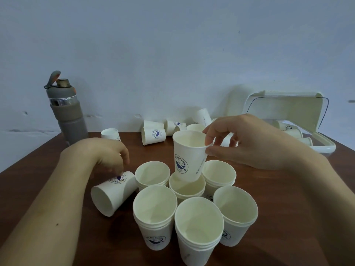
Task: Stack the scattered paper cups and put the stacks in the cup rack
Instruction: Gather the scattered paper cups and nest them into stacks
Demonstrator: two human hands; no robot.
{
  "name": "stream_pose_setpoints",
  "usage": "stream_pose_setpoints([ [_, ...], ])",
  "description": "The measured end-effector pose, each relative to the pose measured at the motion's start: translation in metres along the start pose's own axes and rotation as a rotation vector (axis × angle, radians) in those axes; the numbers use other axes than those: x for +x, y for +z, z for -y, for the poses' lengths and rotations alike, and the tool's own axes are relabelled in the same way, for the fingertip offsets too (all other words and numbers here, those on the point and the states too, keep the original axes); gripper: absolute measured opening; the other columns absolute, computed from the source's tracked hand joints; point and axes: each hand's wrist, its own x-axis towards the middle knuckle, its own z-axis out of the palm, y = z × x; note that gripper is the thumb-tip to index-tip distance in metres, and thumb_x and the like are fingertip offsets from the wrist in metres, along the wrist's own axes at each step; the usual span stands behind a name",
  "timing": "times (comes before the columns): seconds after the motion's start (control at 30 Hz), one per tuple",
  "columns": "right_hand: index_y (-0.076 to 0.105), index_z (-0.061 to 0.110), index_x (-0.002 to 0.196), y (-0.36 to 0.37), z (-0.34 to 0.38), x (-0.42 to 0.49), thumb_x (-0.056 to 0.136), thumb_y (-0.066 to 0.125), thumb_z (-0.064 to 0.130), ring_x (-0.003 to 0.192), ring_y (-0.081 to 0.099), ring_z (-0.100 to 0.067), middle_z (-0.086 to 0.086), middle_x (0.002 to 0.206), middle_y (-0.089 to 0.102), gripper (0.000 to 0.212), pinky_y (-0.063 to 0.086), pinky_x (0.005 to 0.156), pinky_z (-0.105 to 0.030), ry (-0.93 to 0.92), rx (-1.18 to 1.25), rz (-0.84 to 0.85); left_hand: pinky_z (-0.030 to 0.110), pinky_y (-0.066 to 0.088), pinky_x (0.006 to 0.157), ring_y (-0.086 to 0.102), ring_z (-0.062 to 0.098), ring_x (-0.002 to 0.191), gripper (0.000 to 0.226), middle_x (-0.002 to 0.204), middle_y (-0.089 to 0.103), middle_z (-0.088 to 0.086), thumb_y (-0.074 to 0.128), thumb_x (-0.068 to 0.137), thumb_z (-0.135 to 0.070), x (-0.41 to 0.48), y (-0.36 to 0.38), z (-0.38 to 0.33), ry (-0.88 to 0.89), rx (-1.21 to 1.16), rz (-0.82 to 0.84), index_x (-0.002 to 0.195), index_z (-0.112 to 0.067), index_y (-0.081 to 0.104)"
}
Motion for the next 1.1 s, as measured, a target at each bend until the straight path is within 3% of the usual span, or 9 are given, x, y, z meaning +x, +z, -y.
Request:
stream_pose_setpoints([
  [0.07, 0.069, 0.029, 0.087, 0.0, 0.0, 0.0, 0.087, 0.068, 0.038, 0.084, 0.065, 0.001, 0.009, 0.101, 0.074, 0.009, 0.055, 0.073, -0.036, 0.0, -0.006, 0.002, 0.044, 0.06, 0.086, 0.069, 0.018, 0.097, 0.048, 0.107, 0.073, 0.002, 0.083, 0.037, -0.041, 0.002, -0.001, 0.001, 0.013, -0.03, 0.034, 0.082, -0.051, 0.069],
  [0.2, 0.069, 0.03, 0.087, 0.0, -0.001, 0.001, 0.087, 0.068, 0.039, 0.085, 0.065, 0.001, 0.009, 0.1, 0.074, 0.009, 0.055, 0.072, -0.033, 0.001, -0.007, 0.004, 0.043, 0.06, 0.086, 0.071, 0.015, 0.094, 0.051, 0.104, 0.074, 0.002, 0.087, 0.049, -0.041, -0.006, 0.0, -0.011, 0.047, -0.046, 0.095, 0.097, -0.043, 0.071],
  [0.37, 0.069, 0.03, 0.088, 0.0, -0.003, 0.001, 0.087, 0.068, 0.04, 0.085, 0.065, 0.002, 0.009, 0.101, 0.074, 0.009, 0.054, 0.071, -0.028, 0.001, -0.012, 0.01, 0.025, 0.054, 0.056, 0.07, 0.02, 0.091, 0.047, 0.109, 0.068, 0.007, 0.087, 0.066, -0.028, -0.005, 0.007, -0.014, -0.003, 0.007, 0.096, 0.107, -0.031, 0.067],
  [0.43, 0.069, 0.03, 0.088, 0.0, -0.004, 0.002, 0.086, 0.068, 0.04, 0.085, 0.065, 0.001, 0.008, 0.102, 0.074, 0.01, 0.054, 0.072, -0.029, 0.002, -0.01, 0.014, 0.026, 0.056, 0.058, 0.069, 0.022, 0.095, 0.047, 0.112, 0.066, 0.006, 0.087, 0.066, -0.027, -0.003, 0.009, -0.014, -0.02, 0.006, 0.103, 0.108, -0.028, 0.066],
  [0.53, 0.069, 0.031, 0.088, 0.001, -0.004, 0.002, 0.085, 0.067, 0.042, 0.086, 0.066, 0.001, 0.008, 0.103, 0.074, 0.013, 0.054, 0.072, -0.027, 0.002, -0.007, 0.022, 0.034, 0.061, 0.077, 0.068, 0.021, 0.097, 0.044, 0.11, 0.067, 0.004, 0.087, 0.064, -0.03, -0.001, 0.011, -0.012, -0.024, 0.019, 0.077, 0.103, -0.027, 0.067],
  [0.83, 0.07, 0.031, 0.089, 0.003, 0.001, 0.001, 0.085, 0.071, 0.039, 0.085, 0.066, 0.0, 0.009, 0.098, 0.075, 0.008, 0.055, 0.072, -0.026, 0.009, 0.041, 0.041, 0.031, 0.047, 0.066, 0.059, 0.019, 0.09, 0.041, 0.105, 0.058, 0.0, 0.079, 0.075, -0.036, 0.002, 0.003, -0.013, 0.048, -0.057, -0.294, 0.111, -0.026, 0.061],
  [0.97, 0.071, 0.033, 0.094, 0.006, 0.001, -0.001, 0.086, 0.072, 0.043, 0.077, 0.063, 0.005, 0.009, 0.088, 0.073, 0.012, 0.055, 0.076, -0.024, 0.067, 0.0, 0.16, 0.032, 0.041, 0.076, 0.051, 0.022, 0.097, 0.044, 0.119, 0.06, 0.006, 0.078, 0.08, -0.032, -0.001, -0.006, -0.022, 0.12, -0.115, -0.51, 0.119, -0.02, 0.061],
  [1.1, 0.074, 0.033, 0.101, 0.006, 0.001, -0.001, 0.089, 0.07, 0.042, 0.082, 0.064, 0.009, 0.017, 0.087, 0.071, 0.015, 0.053, 0.077, -0.019, 0.087, -0.022, 0.244, 0.031, 0.041, 0.083, 0.057, 0.023, 0.103, 0.05, 0.127, 0.065, 0.005, 0.079, 0.081, -0.028, -0.009, -0.012, -0.032, 0.232, -0.324, -0.762, 0.126, -0.02, 0.06],
])
